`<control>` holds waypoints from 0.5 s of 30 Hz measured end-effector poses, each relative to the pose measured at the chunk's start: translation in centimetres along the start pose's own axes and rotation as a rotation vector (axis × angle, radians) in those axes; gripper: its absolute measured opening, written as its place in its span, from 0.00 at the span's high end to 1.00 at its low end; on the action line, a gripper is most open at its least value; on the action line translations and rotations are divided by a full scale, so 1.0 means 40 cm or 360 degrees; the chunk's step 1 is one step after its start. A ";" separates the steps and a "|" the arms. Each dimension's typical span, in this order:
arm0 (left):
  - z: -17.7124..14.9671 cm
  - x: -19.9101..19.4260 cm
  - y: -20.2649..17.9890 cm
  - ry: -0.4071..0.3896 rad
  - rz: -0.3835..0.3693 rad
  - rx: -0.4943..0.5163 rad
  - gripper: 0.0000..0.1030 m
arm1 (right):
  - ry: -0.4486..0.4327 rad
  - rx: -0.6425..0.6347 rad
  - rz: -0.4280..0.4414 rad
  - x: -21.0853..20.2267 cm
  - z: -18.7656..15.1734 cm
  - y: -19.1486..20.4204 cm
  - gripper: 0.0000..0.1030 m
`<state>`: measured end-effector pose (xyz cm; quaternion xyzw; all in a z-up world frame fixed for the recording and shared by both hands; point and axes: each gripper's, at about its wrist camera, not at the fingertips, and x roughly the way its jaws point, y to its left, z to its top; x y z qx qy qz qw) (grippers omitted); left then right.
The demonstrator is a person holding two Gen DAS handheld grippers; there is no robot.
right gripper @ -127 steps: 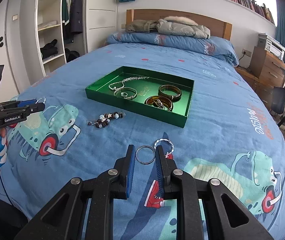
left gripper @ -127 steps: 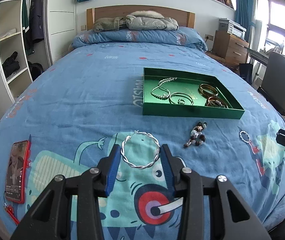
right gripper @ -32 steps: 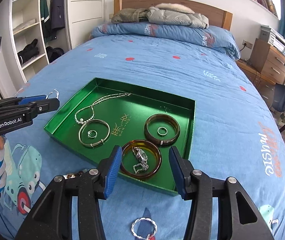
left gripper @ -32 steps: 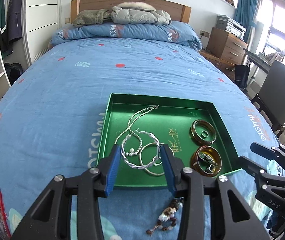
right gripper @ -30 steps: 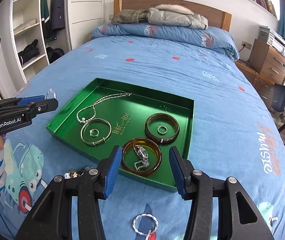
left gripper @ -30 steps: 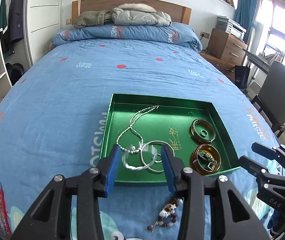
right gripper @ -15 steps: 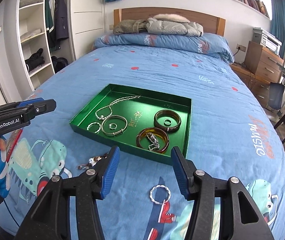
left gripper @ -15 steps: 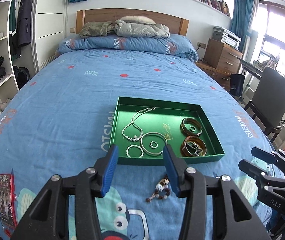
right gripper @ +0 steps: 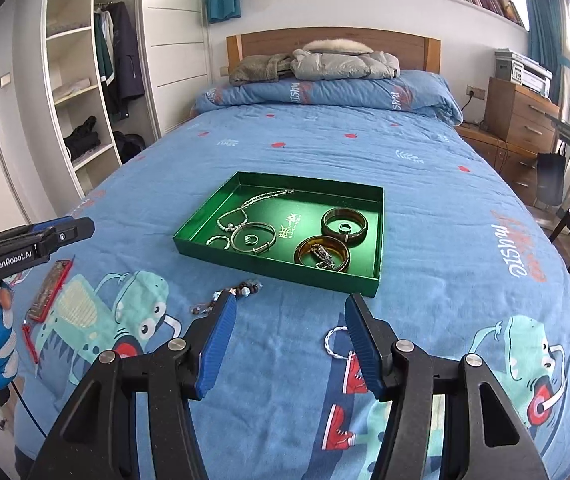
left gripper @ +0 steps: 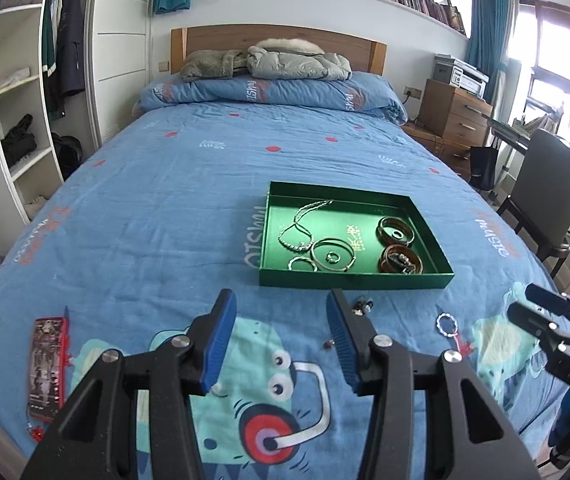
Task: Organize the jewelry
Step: 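Move both open tools back from the tray over the remaining items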
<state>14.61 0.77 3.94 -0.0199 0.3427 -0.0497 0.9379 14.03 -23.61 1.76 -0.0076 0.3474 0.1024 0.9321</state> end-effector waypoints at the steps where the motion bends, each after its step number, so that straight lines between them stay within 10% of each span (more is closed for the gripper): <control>1: -0.007 -0.010 0.002 -0.0007 0.0009 0.0003 0.55 | -0.0007 0.0005 0.0000 -0.008 -0.006 0.003 0.46; 15: -0.095 -0.109 -0.022 -0.0056 0.0137 0.0023 0.54 | -0.0061 0.0076 -0.0042 -0.095 -0.087 0.009 0.44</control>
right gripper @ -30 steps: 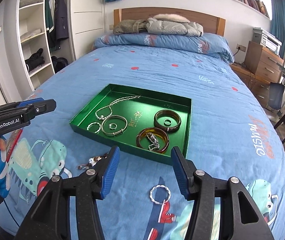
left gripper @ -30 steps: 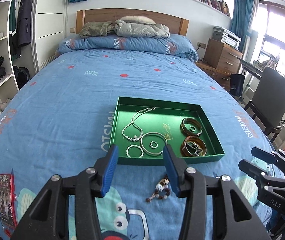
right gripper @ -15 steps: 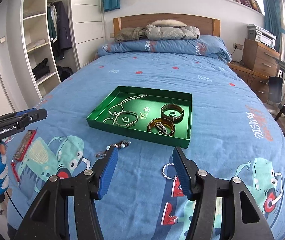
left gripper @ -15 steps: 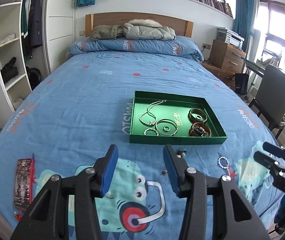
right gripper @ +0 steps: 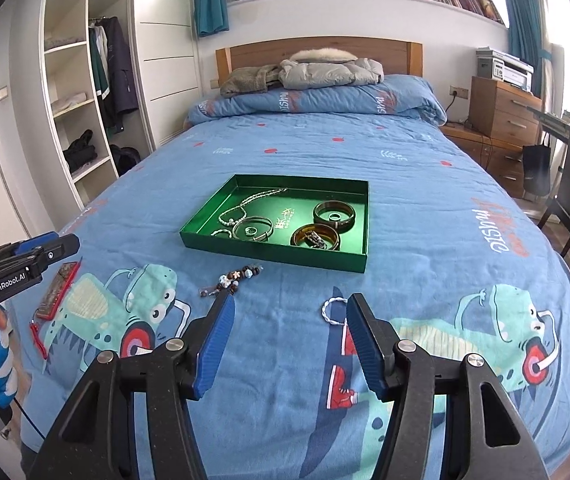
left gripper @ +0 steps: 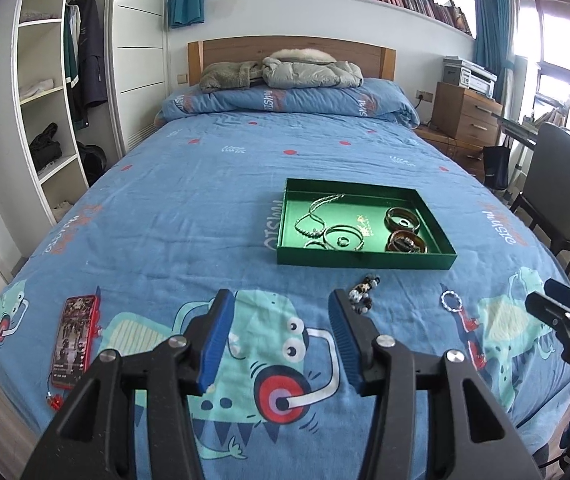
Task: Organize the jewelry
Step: 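Move both open tools back from the tray over the remaining items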
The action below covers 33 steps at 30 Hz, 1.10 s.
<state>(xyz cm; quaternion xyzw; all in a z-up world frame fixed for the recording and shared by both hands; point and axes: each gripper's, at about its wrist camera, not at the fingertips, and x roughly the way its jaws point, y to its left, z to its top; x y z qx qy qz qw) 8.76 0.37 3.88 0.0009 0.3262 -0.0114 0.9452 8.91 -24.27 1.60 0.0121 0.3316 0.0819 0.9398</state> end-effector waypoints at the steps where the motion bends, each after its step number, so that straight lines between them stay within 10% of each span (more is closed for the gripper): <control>1: -0.007 -0.005 -0.002 0.0001 0.0016 0.0009 0.54 | -0.0001 0.0005 -0.0005 -0.003 -0.005 0.000 0.44; 33: -0.092 0.014 -0.007 0.0098 0.0034 0.0028 0.54 | 0.0072 0.0066 -0.0045 0.007 -0.094 -0.018 0.43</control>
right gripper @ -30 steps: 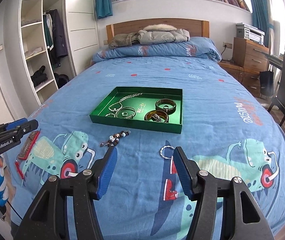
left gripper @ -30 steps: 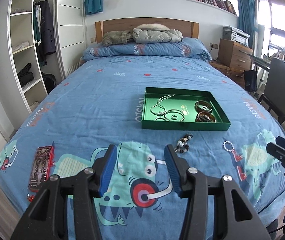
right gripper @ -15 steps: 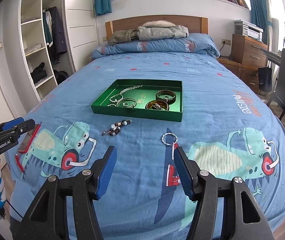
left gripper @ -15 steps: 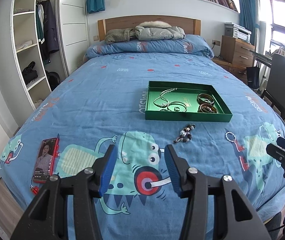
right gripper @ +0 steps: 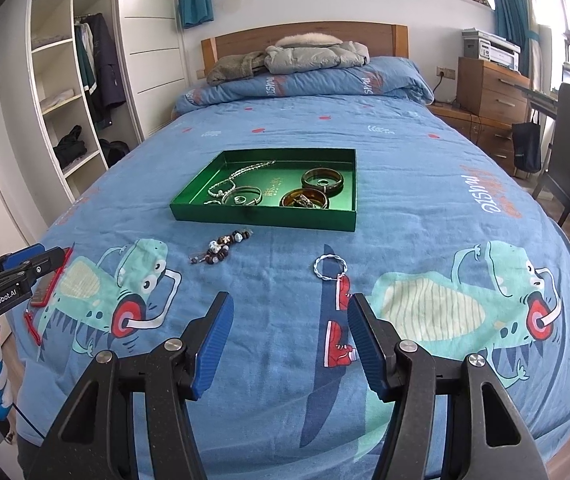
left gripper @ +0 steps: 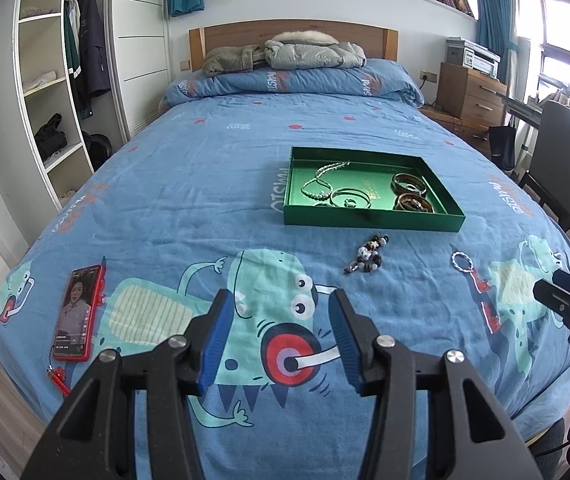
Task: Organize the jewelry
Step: 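Lower the left tool onto the beaded keychain while the right tool approaches the twisted hoop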
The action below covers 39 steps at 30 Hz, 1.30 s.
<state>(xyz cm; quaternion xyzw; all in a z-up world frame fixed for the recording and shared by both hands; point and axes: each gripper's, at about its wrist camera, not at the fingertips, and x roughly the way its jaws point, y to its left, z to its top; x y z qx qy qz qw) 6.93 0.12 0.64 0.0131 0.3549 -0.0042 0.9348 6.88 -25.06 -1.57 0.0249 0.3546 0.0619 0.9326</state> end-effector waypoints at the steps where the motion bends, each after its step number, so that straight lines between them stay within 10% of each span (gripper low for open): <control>1: -0.001 0.007 0.000 0.0008 -0.0007 0.0000 0.54 | 0.0005 0.0002 -0.0001 0.005 -0.001 -0.002 0.43; 19: 0.023 0.334 -0.139 0.0229 -0.0335 0.0157 0.51 | 0.0177 -0.0059 -0.0038 0.284 0.049 -0.091 0.43; 31: 0.063 0.508 -0.243 0.0244 -0.0288 0.0399 0.51 | 0.0296 -0.0125 0.0011 0.424 0.054 -0.105 0.43; 39: 0.068 0.526 -0.223 0.0226 -0.0349 0.0318 0.52 | 0.0286 -0.0216 0.0021 0.438 0.046 -0.081 0.62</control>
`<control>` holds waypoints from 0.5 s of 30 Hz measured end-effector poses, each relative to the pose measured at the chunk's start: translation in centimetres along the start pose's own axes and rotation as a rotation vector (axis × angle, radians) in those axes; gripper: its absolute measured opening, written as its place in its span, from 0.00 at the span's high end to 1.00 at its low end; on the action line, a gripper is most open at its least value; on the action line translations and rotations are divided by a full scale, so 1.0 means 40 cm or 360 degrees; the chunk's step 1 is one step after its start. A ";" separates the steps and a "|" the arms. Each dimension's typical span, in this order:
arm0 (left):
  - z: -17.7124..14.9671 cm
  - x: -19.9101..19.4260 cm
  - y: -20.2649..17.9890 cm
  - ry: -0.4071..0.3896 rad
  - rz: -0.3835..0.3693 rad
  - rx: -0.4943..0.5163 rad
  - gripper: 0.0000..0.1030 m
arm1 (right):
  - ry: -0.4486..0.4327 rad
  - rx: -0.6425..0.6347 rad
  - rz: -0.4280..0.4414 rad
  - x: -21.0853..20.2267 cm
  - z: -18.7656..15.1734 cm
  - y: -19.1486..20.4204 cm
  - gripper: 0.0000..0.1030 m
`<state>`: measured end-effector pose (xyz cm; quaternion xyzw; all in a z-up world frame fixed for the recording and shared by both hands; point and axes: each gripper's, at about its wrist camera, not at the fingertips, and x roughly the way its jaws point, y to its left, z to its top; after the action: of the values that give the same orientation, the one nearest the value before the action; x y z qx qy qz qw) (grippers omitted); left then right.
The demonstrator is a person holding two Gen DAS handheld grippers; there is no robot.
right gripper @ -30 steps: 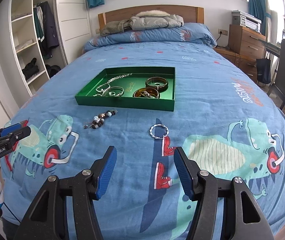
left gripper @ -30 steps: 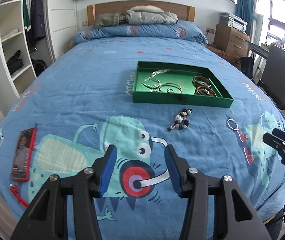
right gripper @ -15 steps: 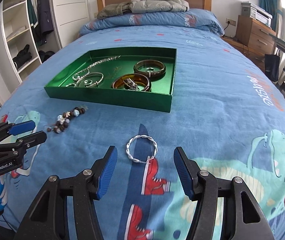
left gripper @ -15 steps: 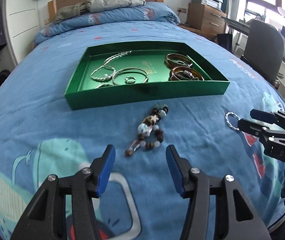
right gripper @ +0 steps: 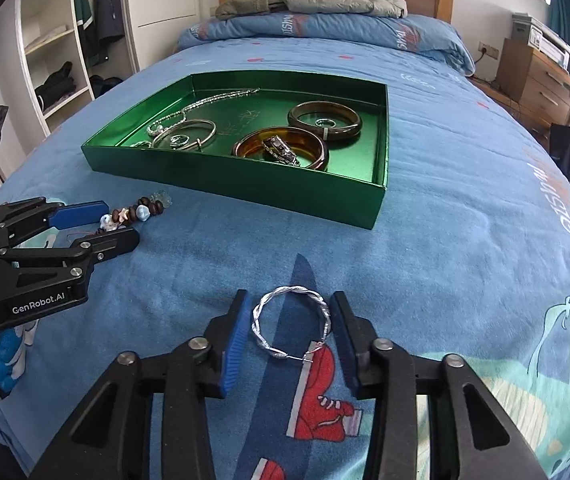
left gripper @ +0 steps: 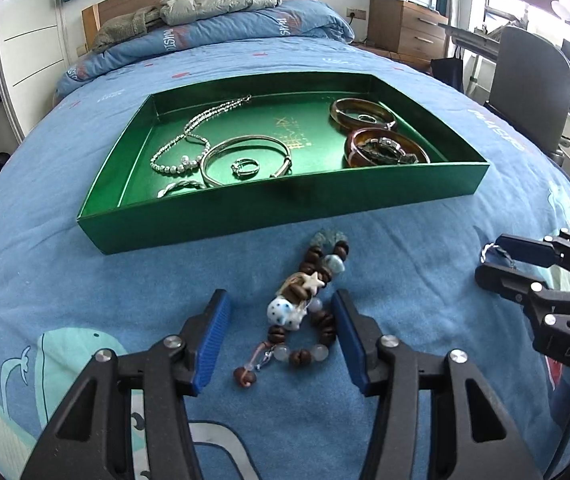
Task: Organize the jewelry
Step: 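Lower the left tool onto the beaded keychain while the right tool approaches the twisted hoop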
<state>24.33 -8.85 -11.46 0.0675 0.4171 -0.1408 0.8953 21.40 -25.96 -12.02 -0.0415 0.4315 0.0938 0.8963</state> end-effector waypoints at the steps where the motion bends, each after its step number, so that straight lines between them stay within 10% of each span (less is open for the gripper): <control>1: -0.001 0.001 0.000 -0.0003 -0.0005 0.0000 0.54 | -0.0004 -0.0002 -0.0001 -0.001 -0.002 0.000 0.62; 15: 0.000 -0.027 -0.011 -0.0038 -0.0095 0.0007 0.86 | -0.0025 -0.0001 0.0003 -0.016 -0.001 -0.002 0.62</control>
<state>23.53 -9.06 -10.63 0.0552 0.4081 -0.1692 0.8954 20.98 -26.13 -11.55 -0.0407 0.4245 0.0951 0.8995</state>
